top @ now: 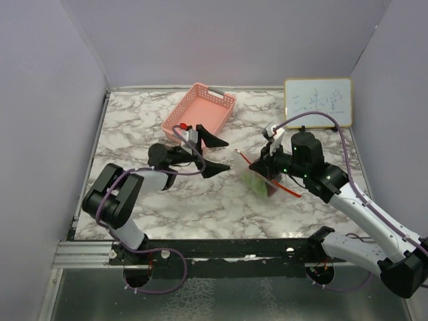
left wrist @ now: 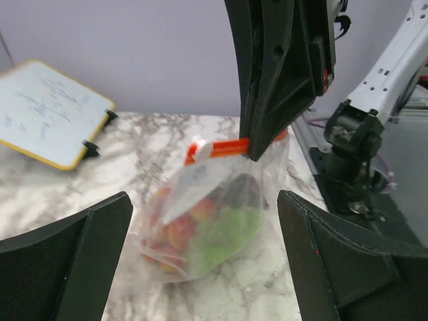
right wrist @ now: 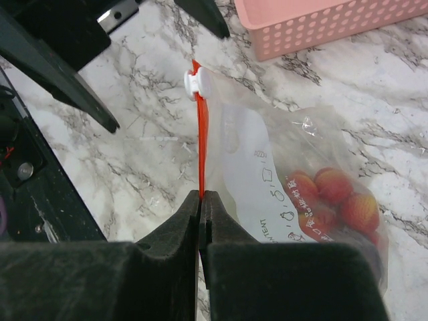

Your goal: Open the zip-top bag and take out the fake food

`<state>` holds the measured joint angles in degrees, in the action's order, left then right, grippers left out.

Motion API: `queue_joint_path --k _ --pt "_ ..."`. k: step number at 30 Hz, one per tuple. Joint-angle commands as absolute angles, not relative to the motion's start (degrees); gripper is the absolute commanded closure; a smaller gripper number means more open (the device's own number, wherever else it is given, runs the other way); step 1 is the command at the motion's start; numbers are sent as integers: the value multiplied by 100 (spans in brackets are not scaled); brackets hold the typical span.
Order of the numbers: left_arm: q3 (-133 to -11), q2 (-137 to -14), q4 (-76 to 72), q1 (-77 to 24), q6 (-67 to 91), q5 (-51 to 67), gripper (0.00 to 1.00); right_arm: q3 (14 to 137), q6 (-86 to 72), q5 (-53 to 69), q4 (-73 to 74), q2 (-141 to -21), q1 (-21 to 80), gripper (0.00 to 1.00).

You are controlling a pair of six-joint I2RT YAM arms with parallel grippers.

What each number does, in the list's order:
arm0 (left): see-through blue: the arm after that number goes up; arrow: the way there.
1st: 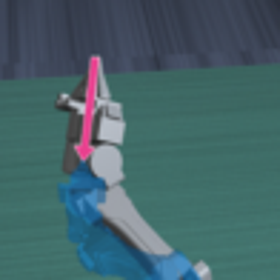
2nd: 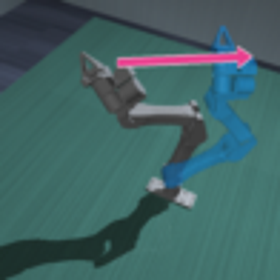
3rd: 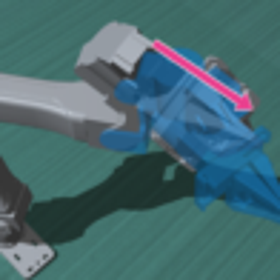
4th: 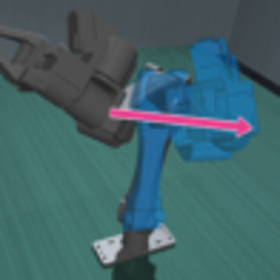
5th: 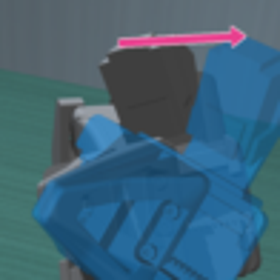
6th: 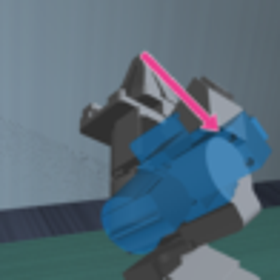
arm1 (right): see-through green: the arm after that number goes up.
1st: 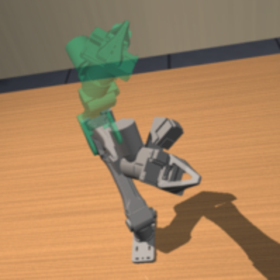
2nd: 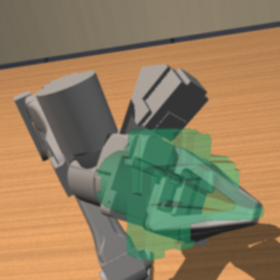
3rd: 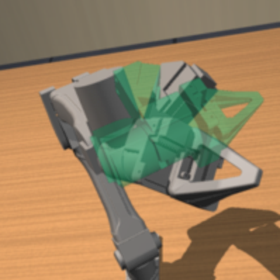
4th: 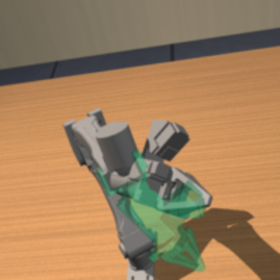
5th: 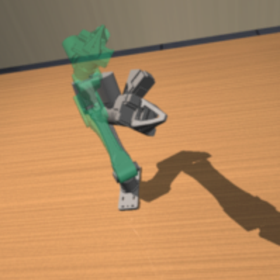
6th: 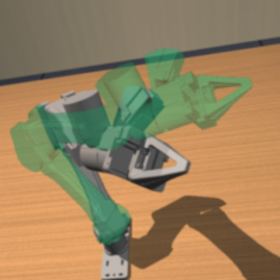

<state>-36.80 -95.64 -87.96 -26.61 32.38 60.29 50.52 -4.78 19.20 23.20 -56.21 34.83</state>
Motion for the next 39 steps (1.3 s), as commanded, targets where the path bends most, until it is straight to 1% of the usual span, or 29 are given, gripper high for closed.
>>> queue_joint_path --k 1,3,5,6,11,18,22,25,30,32,34,35,37,38,39 --pt "-3726 -9073 -8565 -2560 2284 5976 6 4995 -525 2280 2142 -5394 3507 99" --pt "-3833 -9287 -8920 -2592 2581 6046 6 4976 -535 2359 2107 -5398 3507 99" --pt "-3965 -9628 -9931 -2601 3365 6144 6 4971 -543 2384 2081 -5413 3507 99" --pt "-4099 -9857 -10138 -2625 3587 6223 6 4987 -545 2403 2084 -5410 3507 99" --pt "-4303 -10277 -10142 -2755 3440 6249 8 5060 -599 2414 2156 -5327 3507 99" --pt "-4703 -10534 -10147 -3006 3489 6235 16 5013 -641 2437 2199 -5295 3507 99" --pt "-4825 -10476 -10142 -3048 3527 6287 23 5006 -633 2370 2222 -5295 3507 99" --pt "-4850 -10433 -10148 -3058 3586 6346 34 5038 -625 2314 2241 -5300 3507 99" --pt "-4772 -10424 -10151 -3076 3639 6462 64 5101 -641 2267 2242 -5300 3507 99" --pt "-4732 -10411 -10151 -3086 3630 6460 78 5131 -645 2268 2230 -5319 3507 99" --pt "-4729 -10391 -10151 -3085 3626 6460 95 5118 -646 2275 2226 -5347 3507 99" --pt "-4741 -10373 -10158 -3087 3643 6468 100 5106 -643 2265 2227 -5358 3506 99" --pt "-4796 -10340 -10160 -3087 3721 6504 100 5082 -634 2206 2234 -5376 3507 99" --pt "-4857 -10329 -10156 -3085 3807 6530 100 5060 -640 2115 2221 -5375 3505 94" --pt "-4913 -10334 -10159 -3085 3926 6557 100 5050 -656 1997 2207 -5363 3507 82"
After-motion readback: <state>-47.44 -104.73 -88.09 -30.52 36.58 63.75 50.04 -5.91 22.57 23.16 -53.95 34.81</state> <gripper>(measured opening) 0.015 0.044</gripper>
